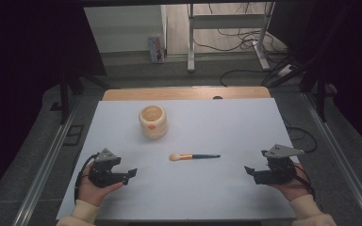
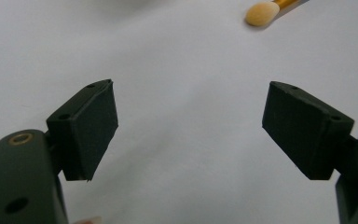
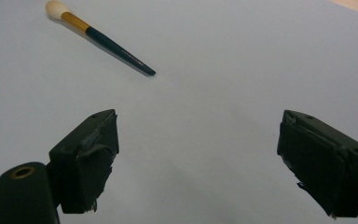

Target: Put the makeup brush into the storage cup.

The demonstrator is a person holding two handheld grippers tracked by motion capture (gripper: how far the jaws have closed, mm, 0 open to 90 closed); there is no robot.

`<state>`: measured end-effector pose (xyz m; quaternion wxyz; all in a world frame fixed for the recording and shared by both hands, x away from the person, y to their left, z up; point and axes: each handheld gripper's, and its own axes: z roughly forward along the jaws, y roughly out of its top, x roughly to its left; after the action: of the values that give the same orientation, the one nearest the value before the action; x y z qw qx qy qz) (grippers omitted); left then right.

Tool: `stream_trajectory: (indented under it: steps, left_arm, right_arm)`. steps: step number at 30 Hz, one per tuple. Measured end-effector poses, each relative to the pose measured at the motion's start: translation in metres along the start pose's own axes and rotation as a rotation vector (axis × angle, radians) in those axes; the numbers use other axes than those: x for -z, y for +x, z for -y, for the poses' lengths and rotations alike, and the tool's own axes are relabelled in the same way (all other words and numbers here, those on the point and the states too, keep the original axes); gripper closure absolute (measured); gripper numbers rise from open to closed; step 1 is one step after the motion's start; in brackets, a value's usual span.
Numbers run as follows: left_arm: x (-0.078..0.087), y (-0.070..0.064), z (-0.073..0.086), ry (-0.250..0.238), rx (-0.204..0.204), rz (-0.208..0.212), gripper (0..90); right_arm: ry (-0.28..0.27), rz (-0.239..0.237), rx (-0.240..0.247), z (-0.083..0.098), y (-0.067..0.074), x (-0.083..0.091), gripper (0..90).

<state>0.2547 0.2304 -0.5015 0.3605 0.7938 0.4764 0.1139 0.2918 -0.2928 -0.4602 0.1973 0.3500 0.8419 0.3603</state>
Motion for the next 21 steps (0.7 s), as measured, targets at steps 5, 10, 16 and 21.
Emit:
stream_trajectory:
  steps: [5,10,16,21]
  left_arm:
    - [0.000,0.000,0.000,0.001,-0.001,0.002,19.1]
    - [0.001,0.000,0.002,0.001,0.001,-0.004,19.1]
    - [0.002,0.001,0.003,0.002,0.008,-0.009,19.2]
    - [0.002,0.001,0.004,0.004,0.007,-0.008,19.2]
  right_arm:
    - [0.012,-0.022,0.025,-0.008,0.004,-0.002,14.0]
    - [0.026,-0.038,0.055,-0.016,0.007,-0.007,14.3]
    - [0.042,-0.061,0.093,-0.028,0.012,-0.016,14.5]
    - [0.047,-0.075,0.108,-0.034,0.015,-0.021,14.9]
